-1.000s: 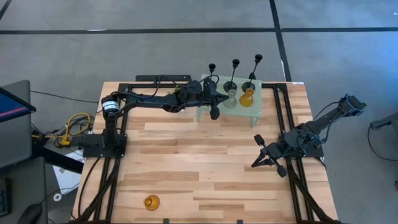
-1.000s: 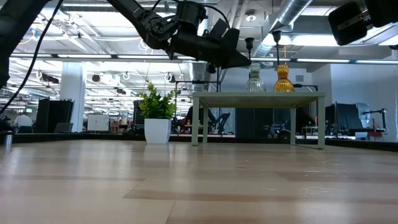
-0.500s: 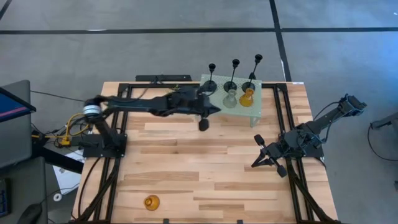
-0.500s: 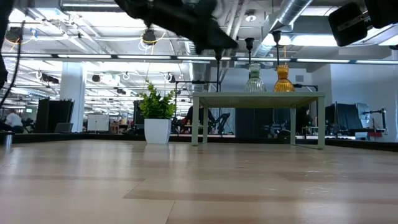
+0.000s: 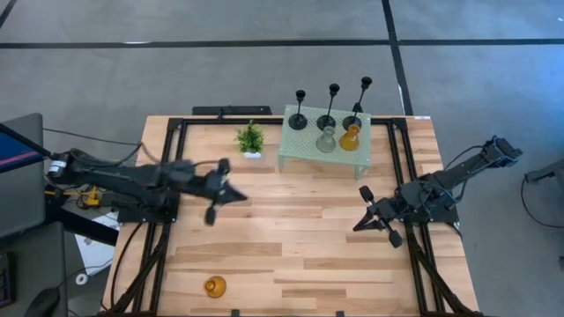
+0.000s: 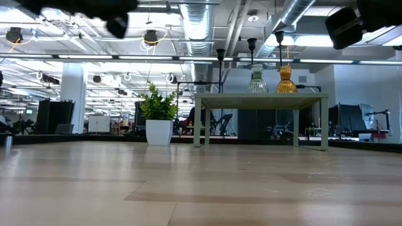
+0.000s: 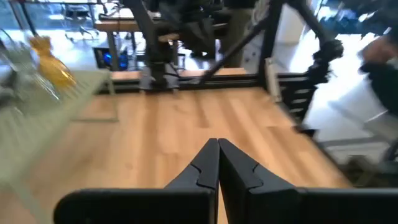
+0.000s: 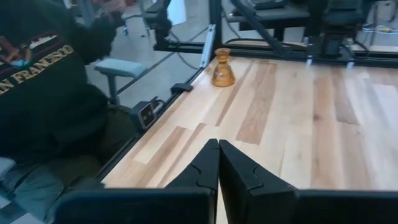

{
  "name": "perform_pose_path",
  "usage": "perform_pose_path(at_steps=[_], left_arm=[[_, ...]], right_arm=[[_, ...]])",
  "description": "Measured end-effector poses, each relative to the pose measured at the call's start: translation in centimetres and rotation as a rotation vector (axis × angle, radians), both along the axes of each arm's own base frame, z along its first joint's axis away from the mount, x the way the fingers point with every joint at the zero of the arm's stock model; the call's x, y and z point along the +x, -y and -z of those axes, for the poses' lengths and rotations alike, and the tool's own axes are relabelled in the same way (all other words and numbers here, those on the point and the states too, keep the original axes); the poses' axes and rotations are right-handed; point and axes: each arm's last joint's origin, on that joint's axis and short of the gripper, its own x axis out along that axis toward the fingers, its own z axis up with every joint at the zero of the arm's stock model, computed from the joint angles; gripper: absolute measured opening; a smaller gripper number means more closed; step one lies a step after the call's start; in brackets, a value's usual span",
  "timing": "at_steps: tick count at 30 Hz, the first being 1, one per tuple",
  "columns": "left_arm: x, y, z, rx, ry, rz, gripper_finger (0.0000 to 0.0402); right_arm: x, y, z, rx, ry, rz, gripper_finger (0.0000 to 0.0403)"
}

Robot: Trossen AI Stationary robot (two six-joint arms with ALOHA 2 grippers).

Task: Pick & Place candle stick holders
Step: Move the gold glass candle holder to the center of the table

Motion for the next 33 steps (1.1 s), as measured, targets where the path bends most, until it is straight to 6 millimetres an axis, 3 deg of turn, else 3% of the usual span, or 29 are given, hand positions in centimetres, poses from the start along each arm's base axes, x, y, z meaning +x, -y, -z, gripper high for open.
perform_pose_path(at_steps=[5, 13, 24, 33], left_arm=[[-2.6, 1.9, 1.8, -0.145, 0.007, 0.025, 0.0003], [-3.4, 5.0, 2.9, -0.131, -0.062, 0.205, 0.0003], [-3.2, 9.4, 5.8, -0.266, -0.356, 0.358, 0.0004], [-5.6, 12.9, 7.1, -0.499, -0.629, 0.526, 0.0004]], right_arm=[[0.5, 0.8, -0.3, 0.013, 0.029, 0.064, 0.0], [1.7, 2.1, -1.2, 0.052, 0.133, 0.169, 0.0], [5.3, 2.5, -0.6, 0.078, 0.214, 0.24, 0.0], [7.2, 2.1, 0.1, 0.098, 0.271, 0.24, 0.0]])
